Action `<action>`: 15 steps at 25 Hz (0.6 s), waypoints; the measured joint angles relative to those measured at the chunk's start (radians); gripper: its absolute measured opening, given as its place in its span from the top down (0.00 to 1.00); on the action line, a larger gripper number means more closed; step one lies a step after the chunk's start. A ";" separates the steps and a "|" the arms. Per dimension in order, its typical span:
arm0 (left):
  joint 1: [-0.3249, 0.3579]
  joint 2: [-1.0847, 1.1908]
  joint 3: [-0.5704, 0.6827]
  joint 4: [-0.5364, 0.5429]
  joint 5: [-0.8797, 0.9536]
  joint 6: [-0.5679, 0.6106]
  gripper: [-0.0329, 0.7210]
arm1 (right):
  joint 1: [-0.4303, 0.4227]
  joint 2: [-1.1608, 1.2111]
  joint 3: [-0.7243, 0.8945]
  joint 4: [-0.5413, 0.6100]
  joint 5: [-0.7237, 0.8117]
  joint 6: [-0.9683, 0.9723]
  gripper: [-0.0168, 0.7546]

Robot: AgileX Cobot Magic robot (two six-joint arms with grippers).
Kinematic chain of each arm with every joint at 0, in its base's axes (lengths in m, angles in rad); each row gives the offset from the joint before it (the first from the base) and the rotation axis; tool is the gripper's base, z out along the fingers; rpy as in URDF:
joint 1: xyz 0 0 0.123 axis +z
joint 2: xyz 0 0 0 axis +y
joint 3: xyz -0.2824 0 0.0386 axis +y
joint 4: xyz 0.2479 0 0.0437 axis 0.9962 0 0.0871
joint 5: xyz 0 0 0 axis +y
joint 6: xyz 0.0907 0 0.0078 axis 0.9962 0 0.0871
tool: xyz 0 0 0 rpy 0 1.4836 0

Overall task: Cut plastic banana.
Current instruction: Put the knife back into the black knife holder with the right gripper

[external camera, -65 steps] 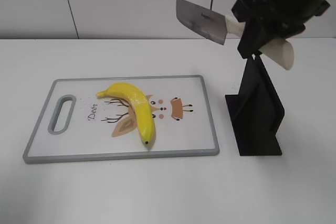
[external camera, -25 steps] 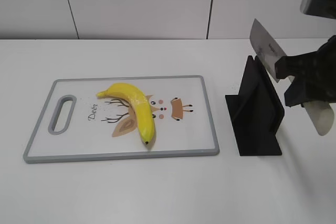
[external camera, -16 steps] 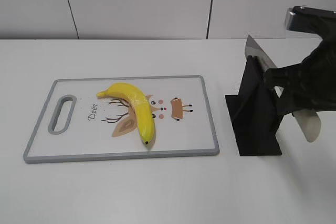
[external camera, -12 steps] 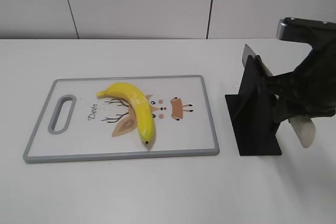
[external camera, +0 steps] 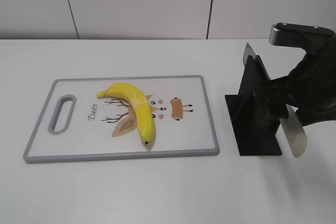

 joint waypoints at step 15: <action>0.000 0.000 0.000 0.000 0.000 0.000 0.20 | 0.000 -0.487 0.050 0.041 0.115 -0.412 0.18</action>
